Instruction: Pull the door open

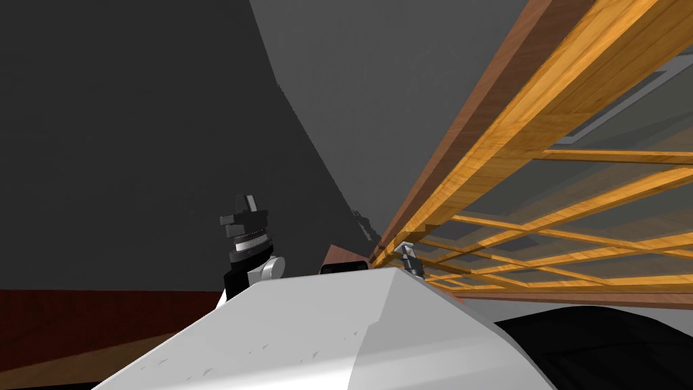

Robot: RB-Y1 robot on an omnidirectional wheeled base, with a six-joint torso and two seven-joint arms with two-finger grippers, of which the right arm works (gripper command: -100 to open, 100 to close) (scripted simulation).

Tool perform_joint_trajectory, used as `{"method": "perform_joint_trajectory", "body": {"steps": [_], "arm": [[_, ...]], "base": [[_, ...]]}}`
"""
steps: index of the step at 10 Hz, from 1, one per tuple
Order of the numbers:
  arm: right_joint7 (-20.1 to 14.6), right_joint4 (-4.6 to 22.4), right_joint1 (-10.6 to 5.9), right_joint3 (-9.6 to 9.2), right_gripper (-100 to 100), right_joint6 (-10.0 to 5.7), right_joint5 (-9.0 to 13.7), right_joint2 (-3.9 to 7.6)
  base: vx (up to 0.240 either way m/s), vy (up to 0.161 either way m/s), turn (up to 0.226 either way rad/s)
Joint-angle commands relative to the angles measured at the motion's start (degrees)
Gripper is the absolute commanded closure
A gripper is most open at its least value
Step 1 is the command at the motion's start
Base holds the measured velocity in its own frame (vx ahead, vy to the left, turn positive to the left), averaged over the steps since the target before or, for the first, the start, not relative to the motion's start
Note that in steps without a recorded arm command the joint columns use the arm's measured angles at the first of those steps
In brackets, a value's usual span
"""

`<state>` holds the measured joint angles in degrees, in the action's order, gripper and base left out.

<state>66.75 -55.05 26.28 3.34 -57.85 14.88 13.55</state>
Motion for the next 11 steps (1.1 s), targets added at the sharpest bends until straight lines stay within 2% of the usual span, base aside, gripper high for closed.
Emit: {"method": "perform_joint_trajectory", "body": {"steps": [1, 3, 5, 6, 8, 9, 11], "arm": [[-2.9, -0.3, 0.1, -0.63, 100, -0.1, 0.7, -0.18], [-4.9, -0.4, 0.11, -0.91, 100, -0.18, 1.2, -0.18], [-8.6, -0.7, 0.13, -1.61, 100, -0.36, 2.4, -0.19], [-9.1, -0.7, 0.13, -1.61, 100, -0.36, 2.4, -0.19], [-12.6, -1.0, 0.15, -2.3, 100, -0.54, 3.6, -0.2], [-13.2, -1.0, 0.15, -2.3, 100, -0.54, 3.6, -0.2], [-16.9, -1.3, 0.17, -3.06, 100, -0.74, 4.9, -0.21]], "base": [[-0.066, 0.004, 0.049], [-0.054, -0.008, 0.026], [-0.054, -0.002, 0.048], [-0.043, -0.001, 0.014], [-0.054, -0.008, 0.048], [-0.048, 0.0, 0.027], [-0.059, -0.005, 0.046]]}}
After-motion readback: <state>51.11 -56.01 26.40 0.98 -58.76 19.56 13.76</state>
